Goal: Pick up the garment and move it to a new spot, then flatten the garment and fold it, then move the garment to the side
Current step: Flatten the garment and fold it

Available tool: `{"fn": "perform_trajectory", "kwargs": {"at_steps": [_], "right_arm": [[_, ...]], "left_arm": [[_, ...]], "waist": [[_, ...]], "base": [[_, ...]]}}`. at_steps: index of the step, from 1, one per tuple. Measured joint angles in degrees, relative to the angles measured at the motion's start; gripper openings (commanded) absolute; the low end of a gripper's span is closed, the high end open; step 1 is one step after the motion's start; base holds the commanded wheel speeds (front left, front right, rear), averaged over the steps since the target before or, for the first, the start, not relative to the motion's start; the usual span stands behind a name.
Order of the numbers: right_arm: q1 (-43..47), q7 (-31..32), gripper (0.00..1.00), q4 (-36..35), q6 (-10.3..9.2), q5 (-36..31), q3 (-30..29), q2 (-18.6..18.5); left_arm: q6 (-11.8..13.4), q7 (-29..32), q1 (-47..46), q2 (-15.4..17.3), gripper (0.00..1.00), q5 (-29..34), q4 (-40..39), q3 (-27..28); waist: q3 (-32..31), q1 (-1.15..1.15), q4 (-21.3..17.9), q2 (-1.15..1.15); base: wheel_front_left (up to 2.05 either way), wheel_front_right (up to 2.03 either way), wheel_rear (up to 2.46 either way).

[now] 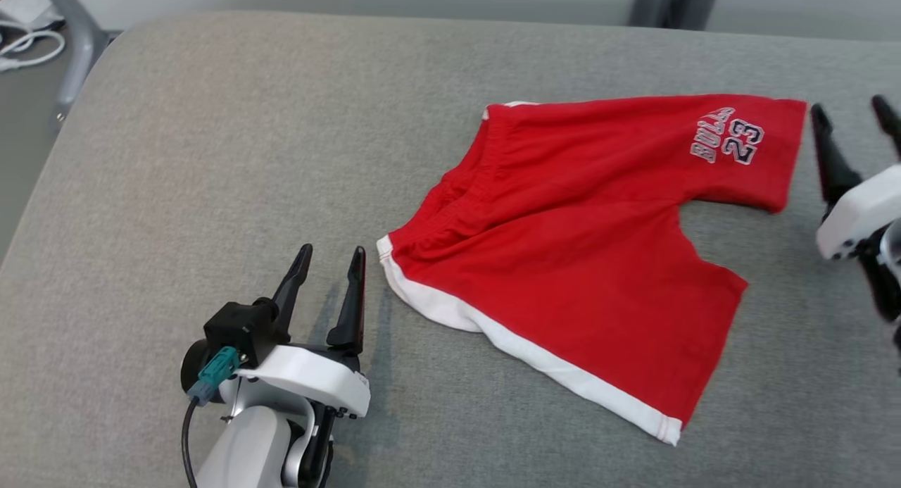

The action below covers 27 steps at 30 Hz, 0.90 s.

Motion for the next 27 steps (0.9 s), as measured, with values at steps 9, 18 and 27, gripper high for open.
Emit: {"fn": "perform_trajectory", "kwargs": {"at_steps": [9, 18, 27], "right_arm": [[17.58, -1.12, 1.00, -16.58, -0.01, -0.23, -8.77, 6.47], [33.93, -0.66, 1.00, -34.83, 0.00, -9.58, -15.33, 17.27], [35.70, 3.05, 1.00, -40.86, 0.00, -11.80, -15.21, 18.97]], "left_arm": [[-1.11, 0.00, 2.18, 0.01, 1.00, 2.03, 1.03, 5.27], [-2.46, 0.00, 2.89, 0.05, 1.00, 3.71, 3.03, 9.01], [-3.34, 0.00, 2.42, -0.01, 1.00, 4.26, 5.24, 10.37]], "waist": [[-3.12, 0.00, -5.19, 0.00], [-3.47, 0.00, -8.50, 0.00], [-2.66, 0.00, -10.61, 0.00]], "base": [[0.00, 0.00, 0.00], [0.00, 0.00, 0.00], [0.00, 0.00, 0.00]]}}
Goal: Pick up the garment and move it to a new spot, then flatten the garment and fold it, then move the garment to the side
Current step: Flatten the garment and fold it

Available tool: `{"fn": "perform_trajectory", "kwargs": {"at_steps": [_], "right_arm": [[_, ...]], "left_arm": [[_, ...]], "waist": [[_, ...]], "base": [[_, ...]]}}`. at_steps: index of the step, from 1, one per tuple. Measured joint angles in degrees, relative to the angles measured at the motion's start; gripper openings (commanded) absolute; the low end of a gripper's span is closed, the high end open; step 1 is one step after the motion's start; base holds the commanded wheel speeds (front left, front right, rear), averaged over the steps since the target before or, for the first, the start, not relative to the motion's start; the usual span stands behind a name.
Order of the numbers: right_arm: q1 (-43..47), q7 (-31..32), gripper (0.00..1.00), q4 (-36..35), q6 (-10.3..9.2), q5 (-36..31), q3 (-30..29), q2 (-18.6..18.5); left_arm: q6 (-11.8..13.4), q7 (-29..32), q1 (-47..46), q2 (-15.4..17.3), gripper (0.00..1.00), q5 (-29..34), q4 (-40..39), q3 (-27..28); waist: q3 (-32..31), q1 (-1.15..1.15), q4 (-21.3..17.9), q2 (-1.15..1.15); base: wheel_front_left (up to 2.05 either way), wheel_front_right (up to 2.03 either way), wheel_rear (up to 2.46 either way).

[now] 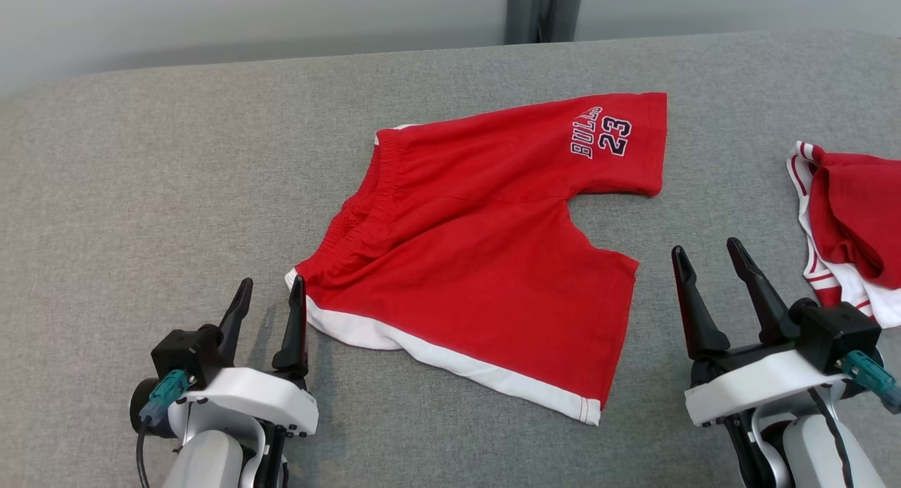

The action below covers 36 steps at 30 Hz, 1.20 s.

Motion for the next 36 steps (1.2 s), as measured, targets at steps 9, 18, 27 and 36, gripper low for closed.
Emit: {"fn": "perform_trajectory", "kwargs": {"at_steps": [9, 18, 27, 36], "right_arm": [[1.10, 1.00, 1.00, -1.97, 0.00, -0.62, 0.34, 0.64], [1.10, 1.87, 1.00, -2.99, 0.00, -1.16, 0.51, 0.85], [1.73, 3.01, 1.00, -2.85, 0.00, -1.23, 1.76, 1.11], [5.38, 13.25, 1.00, -1.00, -0.02, 11.58, 8.31, 1.38]], "left_arm": [[-0.30, 0.00, -1.91, 0.07, 1.00, 1.12, 5.98, 0.12], [0.05, -0.01, -7.03, 0.96, 1.00, 1.36, 14.34, 0.73], [-1.79, 0.15, -10.15, 1.16, 0.00, -0.15, 18.46, 0.62], [-2.52, 0.10, -10.18, 0.75, 0.00, -1.12, 15.02, 0.48]], "waist": [[0.61, 0.00, -1.52, 0.00], [2.27, 0.00, -3.34, 0.00], [3.09, 0.00, -4.29, 0.00], [2.81, 0.00, -3.64, 0.00]], "base": [[0.00, 0.00, 0.00], [0.00, 0.00, 0.00], [0.00, 0.00, 0.00], [0.00, 0.00, 0.00]]}}
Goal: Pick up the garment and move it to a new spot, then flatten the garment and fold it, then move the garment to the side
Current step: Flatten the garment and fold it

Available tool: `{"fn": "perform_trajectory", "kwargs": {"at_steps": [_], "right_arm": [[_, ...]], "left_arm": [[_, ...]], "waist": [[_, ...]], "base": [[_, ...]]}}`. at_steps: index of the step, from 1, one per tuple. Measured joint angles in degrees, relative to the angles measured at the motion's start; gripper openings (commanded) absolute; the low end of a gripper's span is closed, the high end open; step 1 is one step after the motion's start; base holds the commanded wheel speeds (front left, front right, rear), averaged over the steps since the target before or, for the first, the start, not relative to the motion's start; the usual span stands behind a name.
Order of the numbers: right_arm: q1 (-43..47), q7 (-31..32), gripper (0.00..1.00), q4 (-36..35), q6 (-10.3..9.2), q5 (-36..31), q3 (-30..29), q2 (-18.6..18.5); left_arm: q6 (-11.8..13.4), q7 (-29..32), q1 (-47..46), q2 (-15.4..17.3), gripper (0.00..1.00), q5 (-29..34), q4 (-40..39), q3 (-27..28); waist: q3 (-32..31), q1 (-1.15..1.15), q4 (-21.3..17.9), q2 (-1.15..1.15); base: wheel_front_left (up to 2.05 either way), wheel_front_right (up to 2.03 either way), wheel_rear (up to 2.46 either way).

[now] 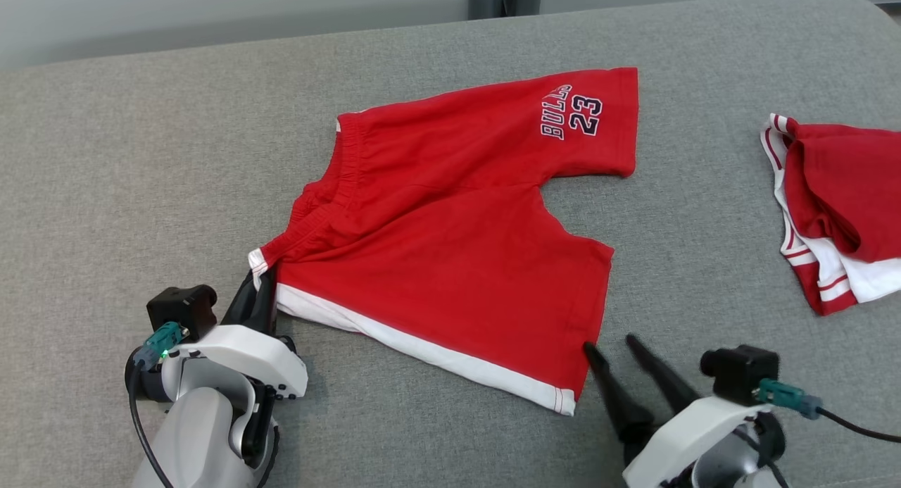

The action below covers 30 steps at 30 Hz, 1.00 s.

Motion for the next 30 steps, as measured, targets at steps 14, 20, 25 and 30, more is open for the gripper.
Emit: {"fn": "perform_trajectory", "kwargs": {"at_steps": [14, 20, 25, 30], "right_arm": [[3.89, 15.37, 1.00, -1.67, 0.03, 16.24, 3.49, -1.71], [3.32, 17.63, 1.00, 1.02, 0.23, 19.78, 3.01, -0.90], [2.04, 16.84, 0.43, 2.82, 0.27, 19.73, 3.55, -0.78], [0.81, 14.30, 0.00, 3.77, 0.16, 19.19, 5.05, -1.02]], "left_arm": [[0.75, -0.01, 1.29, -0.55, 0.00, -0.10, -6.53, -1.63], [1.05, -0.01, 2.45, -0.68, 0.00, -0.97, -8.72, -3.59], [1.34, -0.01, 2.55, -0.71, 0.00, -1.38, -9.42, -4.41], [1.58, -0.01, 2.70, -0.74, 0.00, -1.54, -9.64, -5.09]], "waist": [[-0.21, 0.00, 2.12, 0.00], [-0.03, 0.00, 3.98, 0.00], [0.02, 0.00, 4.79, 0.00], [-0.05, 0.00, 5.46, 0.00]], "base": [[0.00, 0.00, 0.00], [0.00, 0.00, 0.00], [0.00, 0.00, 0.00], [0.00, 0.00, 0.00]]}}
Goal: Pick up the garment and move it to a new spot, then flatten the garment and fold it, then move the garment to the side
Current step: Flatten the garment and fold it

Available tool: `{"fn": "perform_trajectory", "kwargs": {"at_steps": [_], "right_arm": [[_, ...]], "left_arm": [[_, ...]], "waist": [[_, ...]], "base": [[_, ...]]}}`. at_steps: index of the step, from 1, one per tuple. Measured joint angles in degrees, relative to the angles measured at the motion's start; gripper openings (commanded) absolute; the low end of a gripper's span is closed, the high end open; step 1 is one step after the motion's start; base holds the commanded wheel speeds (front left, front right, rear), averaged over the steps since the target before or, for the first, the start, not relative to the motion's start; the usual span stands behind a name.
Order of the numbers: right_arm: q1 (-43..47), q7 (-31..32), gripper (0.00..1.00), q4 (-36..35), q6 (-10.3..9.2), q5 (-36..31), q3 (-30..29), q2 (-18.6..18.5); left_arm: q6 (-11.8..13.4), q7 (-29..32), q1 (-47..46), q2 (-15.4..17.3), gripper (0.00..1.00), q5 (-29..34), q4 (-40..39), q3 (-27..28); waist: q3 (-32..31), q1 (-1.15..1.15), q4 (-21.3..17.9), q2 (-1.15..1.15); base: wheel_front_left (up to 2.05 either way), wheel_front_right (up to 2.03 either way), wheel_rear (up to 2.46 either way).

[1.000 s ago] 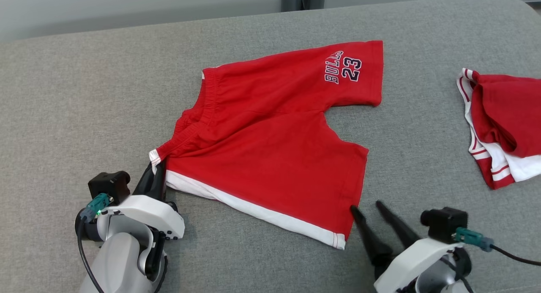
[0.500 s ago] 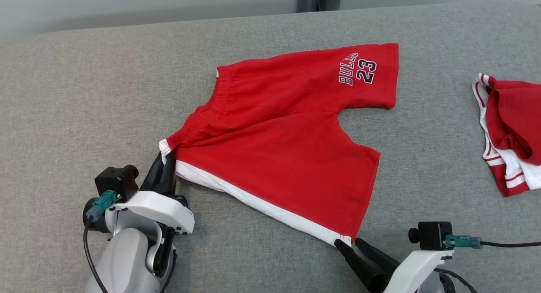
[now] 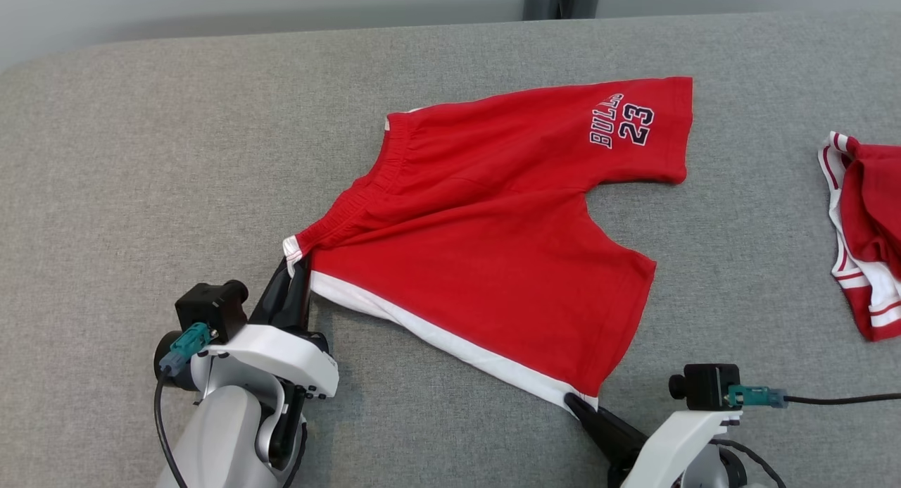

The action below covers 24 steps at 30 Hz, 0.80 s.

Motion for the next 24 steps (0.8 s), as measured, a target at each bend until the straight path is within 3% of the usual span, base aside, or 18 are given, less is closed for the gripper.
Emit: {"fn": "perform_trajectory", "kwargs": {"at_steps": [11, 14, 24], "right_arm": [[-2.33, -9.05, 0.00, -2.61, -0.15, -1.46, 1.22, -4.27], [-4.16, -12.05, 0.00, -3.94, -0.15, -5.87, 1.64, -7.28], [-8.22, -17.71, 0.00, -10.81, -0.15, -6.50, -2.33, -9.31]], "left_arm": [[-0.69, 0.53, 1.05, -0.05, 0.00, -3.43, -0.27, -0.18], [-0.90, 1.31, 1.19, -0.01, 0.00, -3.78, -1.15, -0.76], [-1.53, 6.87, 2.78, -0.05, 0.00, -11.00, -10.39, -1.36]], "waist": [[-1.52, 0.00, 0.33, 0.00], [-2.43, 0.00, 0.22, 0.00], [-6.97, 0.00, -0.86, 0.00]], "base": [[0.00, 0.00, 0.00], [0.00, 0.00, 0.00], [0.00, 0.00, 0.00]]}}
